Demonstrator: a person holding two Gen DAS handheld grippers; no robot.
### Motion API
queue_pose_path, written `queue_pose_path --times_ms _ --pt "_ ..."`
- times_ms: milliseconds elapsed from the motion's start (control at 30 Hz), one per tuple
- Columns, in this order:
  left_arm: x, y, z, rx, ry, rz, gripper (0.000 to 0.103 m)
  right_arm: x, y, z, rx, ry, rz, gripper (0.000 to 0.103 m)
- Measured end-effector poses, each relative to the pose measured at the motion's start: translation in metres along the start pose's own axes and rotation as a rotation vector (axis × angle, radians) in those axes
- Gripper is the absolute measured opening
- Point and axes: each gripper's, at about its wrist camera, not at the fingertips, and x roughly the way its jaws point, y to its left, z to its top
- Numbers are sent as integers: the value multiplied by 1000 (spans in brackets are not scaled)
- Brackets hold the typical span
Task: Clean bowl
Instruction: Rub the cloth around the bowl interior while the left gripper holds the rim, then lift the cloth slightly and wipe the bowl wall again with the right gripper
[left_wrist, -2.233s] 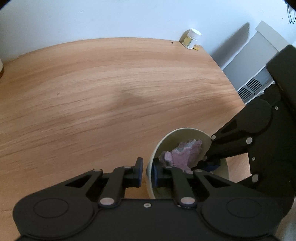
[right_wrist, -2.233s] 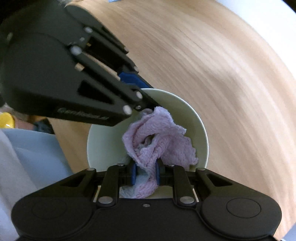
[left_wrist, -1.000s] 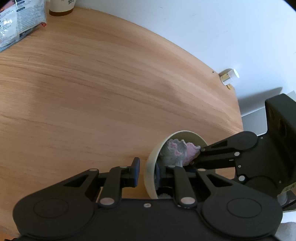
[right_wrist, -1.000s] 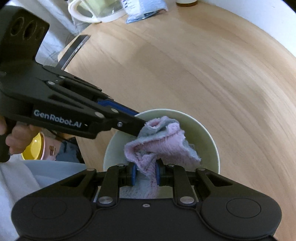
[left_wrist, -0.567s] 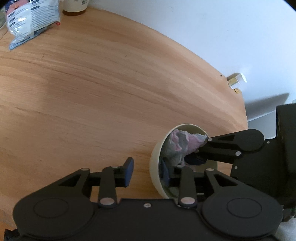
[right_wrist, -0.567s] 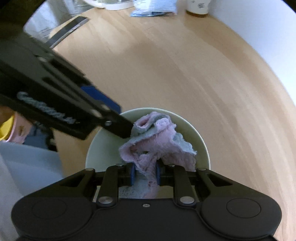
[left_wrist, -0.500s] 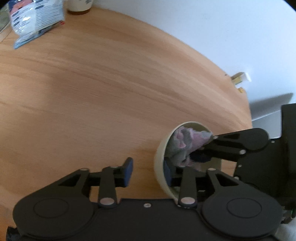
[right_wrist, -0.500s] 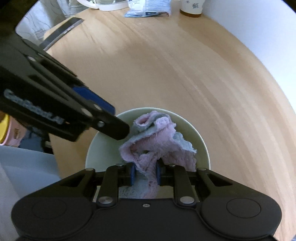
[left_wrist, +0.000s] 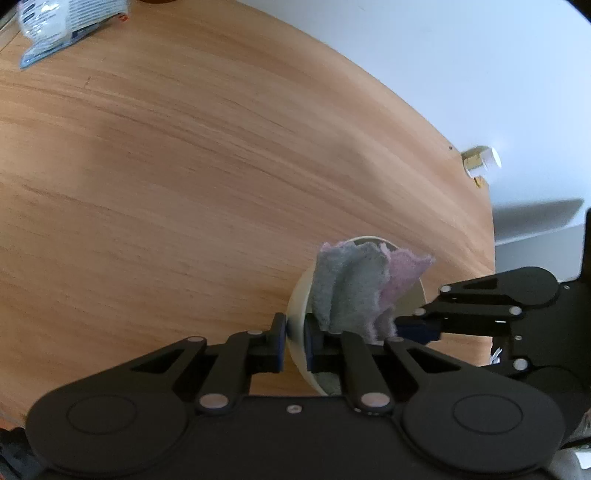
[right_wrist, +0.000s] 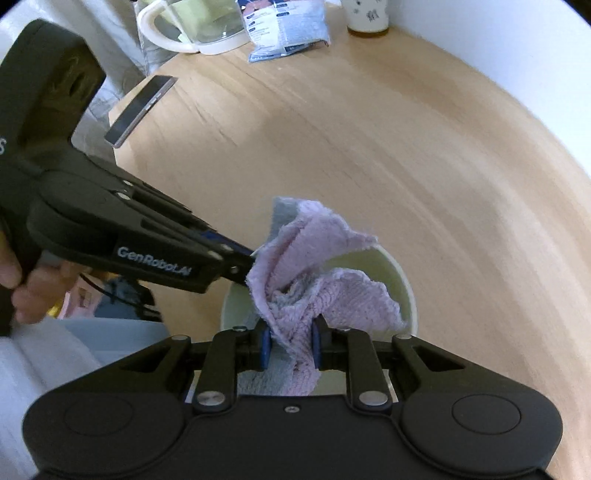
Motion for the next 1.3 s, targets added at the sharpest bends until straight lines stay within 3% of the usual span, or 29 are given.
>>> queue_pose_path --times_ms 133,300,533,667,767,900,1067,1300 --pt "0 -1 -1 1 -15 41 8 15 0 2 11 10 27 23" --pt "4 -1 1 8 -16 60 7 30 6 5 -29 41 0 23" --pt "4 -7 1 74 -4 65 7 43 16 13 -76 103 -81 23" --pt "5 -7 2 69 11 59 7 43 23 8 -144 112 -186 23" --pt "5 -7 3 81 12 54 7 33 22 2 -134 86 -240 23" --pt "4 -8 3 156 8 47 8 5 21 -8 -136 4 -246 23" --pt "3 -13 2 254 11 43 9 -21 30 -22 -271 -159 -331 23" --pt "3 -12 4 341 8 16 11 -13 22 -29 -316 -204 -277 23"
